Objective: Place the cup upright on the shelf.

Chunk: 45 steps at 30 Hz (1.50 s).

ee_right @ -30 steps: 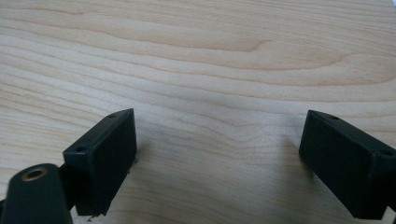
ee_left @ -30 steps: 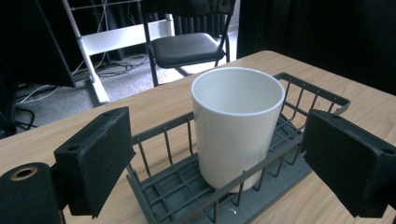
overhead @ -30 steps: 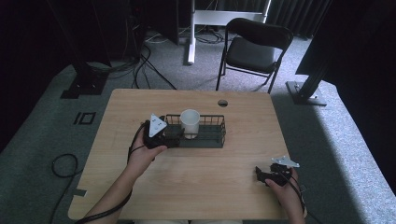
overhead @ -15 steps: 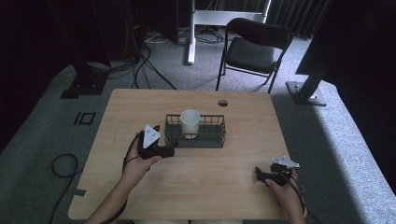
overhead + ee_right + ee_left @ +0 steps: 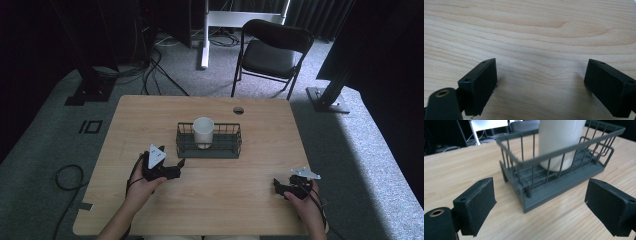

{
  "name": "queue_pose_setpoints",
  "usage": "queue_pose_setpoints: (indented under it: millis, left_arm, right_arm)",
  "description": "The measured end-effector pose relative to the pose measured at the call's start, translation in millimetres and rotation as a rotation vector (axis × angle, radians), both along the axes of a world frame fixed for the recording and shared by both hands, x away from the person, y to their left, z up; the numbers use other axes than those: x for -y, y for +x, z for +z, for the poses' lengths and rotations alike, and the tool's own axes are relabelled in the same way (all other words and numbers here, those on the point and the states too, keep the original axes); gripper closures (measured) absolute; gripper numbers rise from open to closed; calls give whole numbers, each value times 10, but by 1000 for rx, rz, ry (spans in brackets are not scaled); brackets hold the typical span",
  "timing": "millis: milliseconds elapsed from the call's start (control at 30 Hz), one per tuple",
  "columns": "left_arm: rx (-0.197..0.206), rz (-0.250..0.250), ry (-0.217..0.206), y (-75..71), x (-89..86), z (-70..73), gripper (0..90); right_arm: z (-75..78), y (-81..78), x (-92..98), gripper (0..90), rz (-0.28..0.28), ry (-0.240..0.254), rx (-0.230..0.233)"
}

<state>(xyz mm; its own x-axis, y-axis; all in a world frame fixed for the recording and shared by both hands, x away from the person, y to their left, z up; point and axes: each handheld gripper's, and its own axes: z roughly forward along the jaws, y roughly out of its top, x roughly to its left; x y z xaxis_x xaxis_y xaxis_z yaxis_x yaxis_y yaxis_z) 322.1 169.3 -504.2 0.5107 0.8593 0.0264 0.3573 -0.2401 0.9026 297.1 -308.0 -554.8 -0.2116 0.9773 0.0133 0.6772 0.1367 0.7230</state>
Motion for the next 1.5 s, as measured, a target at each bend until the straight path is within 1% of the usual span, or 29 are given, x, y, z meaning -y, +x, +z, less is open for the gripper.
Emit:
queue_pose_setpoints:
  millis: [33, 67, 133, 233, 333, 367, 433, 533, 567, 767, 833, 900, 967, 1000, 1033, 1067, 1100, 1133, 1167, 1200, 1233, 1300, 1333, 1367, 1467, 1500]
  left_arm:
    - [-1, 9, -5, -6, -17, -23, 99]
    - [-3, 18, 3, -11, -34, -45, 99]
    - [-17, 18, 14, -23, -69, -90, 99]
    - [-32, 31, 6, -50, -132, -146, 99]
    - [-42, 39, 14, -69, -178, -179, 99]
    - [-54, 37, 20, -87, -213, -205, 99]
    - [-60, 46, 24, -106, -245, -226, 99]
    - [-81, 49, 38, -143, -289, -251, 99]
    - [-87, 42, 44, -156, -303, -257, 99]
    - [-117, 29, 56, -222, -377, -286, 99]
    - [-107, 13, 74, -250, -389, -286, 99]
    - [-107, 4, 88, -274, -399, -286, 99]
    - [-107, 4, 88, -274, -399, -286, 99]
    - [-107, -20, 118, -302, -427, -308, 99]
    - [-110, -17, 124, -307, -430, -317, 99]
    - [-108, -15, 139, -312, -436, -329, 99]
    - [-108, -15, 139, -312, -436, -329, 99]
    - [-114, -20, 148, -318, -445, -341, 99]
    - [-114, -20, 148, -318, -445, -341, 99]
    - [-130, -15, 154, -322, -460, -355, 99]
    - [-137, -14, 165, -327, -481, -364, 99]
    - [-154, -13, 169, -334, -522, -367, 99]
    - [-154, -13, 169, -334, -522, -367, 99]
    - [-165, -16, 179, -340, -553, -372, 99]
    - [-175, -20, 187, -350, -592, -375, 99]
    - [-175, -13, 206, -361, -633, -374, 99]
  right_arm:
    - [0, 0, 0, 108, 0, 0, 0]
    - [0, 0, 0, 108, 0, 0, 0]
    - [0, 0, 0, 108, 0, 0, 0]
    - [0, 0, 0, 108, 0, 0, 1]
    - [0, 0, 0, 109, 0, 0, 0]
    - [0, 0, 0, 109, 0, 1, 0]
    - [0, 0, 1, 109, 1, -1, 0]
    - [0, 0, 0, 109, 0, -1, 0]
    - [0, 0, 0, 109, 0, -1, 0]
    - [0, 0, 0, 109, 1, -1, 0]
    - [0, 0, 0, 109, 0, -1, 0]
    - [0, 0, 0, 109, 0, 0, 0]
    - [0, 0, 0, 109, 0, -1, 0]
    - [0, 0, 0, 109, 0, -1, 0]
    - [0, 0, 0, 109, 0, -1, 0]
    - [0, 0, 0, 109, 0, -1, 0]
    - [0, 0, 0, 109, 0, -1, 0]
    - [0, 0, 0, 109, 0, -1, 0]
    - [0, 0, 0, 109, 0, -1, 0]
    - [0, 0, 0, 109, 0, -1, 0]
    - [0, 0, 0, 109, 0, -1, 0]
    - [0, 0, 0, 109, 0, -1, 0]
    - [0, 0, 0, 109, 0, -1, 0]
    - [0, 0, 0, 109, 0, -1, 0]
    - [0, 0, 1, 109, 1, -1, 0]
    - [0, 0, 0, 109, 0, -1, 0]
